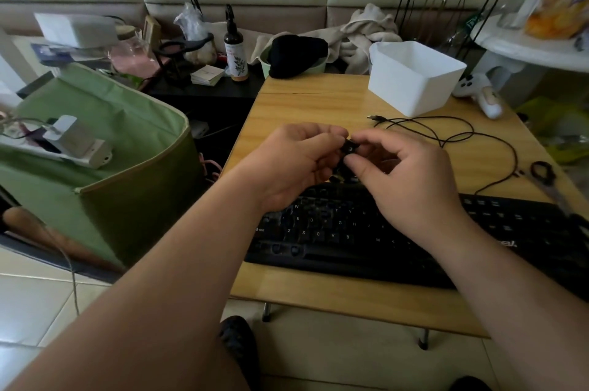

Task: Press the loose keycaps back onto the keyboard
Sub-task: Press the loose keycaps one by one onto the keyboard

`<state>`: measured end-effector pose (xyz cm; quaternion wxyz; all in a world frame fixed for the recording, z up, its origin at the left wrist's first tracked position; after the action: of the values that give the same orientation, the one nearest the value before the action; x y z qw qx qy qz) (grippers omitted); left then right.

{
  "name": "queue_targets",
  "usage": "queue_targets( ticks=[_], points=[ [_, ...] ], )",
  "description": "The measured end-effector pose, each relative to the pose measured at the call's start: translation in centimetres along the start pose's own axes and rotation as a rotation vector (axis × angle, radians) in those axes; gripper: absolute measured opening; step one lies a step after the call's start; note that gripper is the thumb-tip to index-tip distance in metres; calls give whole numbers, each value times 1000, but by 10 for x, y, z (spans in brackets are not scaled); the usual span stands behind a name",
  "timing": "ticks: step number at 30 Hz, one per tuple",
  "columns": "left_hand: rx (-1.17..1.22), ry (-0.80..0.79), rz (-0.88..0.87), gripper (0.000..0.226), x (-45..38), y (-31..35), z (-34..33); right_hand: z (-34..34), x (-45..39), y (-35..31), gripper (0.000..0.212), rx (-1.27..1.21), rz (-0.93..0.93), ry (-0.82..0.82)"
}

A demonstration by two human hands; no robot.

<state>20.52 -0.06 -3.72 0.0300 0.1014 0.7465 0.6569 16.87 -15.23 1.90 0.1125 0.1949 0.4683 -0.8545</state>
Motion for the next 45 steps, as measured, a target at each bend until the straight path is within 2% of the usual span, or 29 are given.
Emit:
queue_targets(
  ticks=[5,21,27,32,38,45],
  points=[
    [93,-50,7,13,2,-2,-2,3,0,0,31,22,17,28],
    [111,-148,8,11,11,0,-9,7,5,-9,31,60,90,54],
    [219,-152,-2,13,12,4,-11,8,5,-4,29,-9,23,59],
    [239,-207,-15,21,13,6,-14,11,4,-10,23,44,89,84],
    [289,-210,-25,14,14,11,-9,0,5,-19,31,66,172,6],
    [312,-219,-19,20,15,11,-9,1,4,-21,30,25,102,35]
  ],
)
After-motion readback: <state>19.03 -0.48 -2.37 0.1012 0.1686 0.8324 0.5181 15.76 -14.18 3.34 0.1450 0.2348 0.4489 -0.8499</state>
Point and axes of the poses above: each hand's wrist, its own x-axis away from the middle knuckle, its own z-axis out of the back of the hand, y = z × x, the point moved 10 cm from there along -x, towards the middle knuckle, and after that the axes turned 6 degrees about -z, right-handed, at the moved point
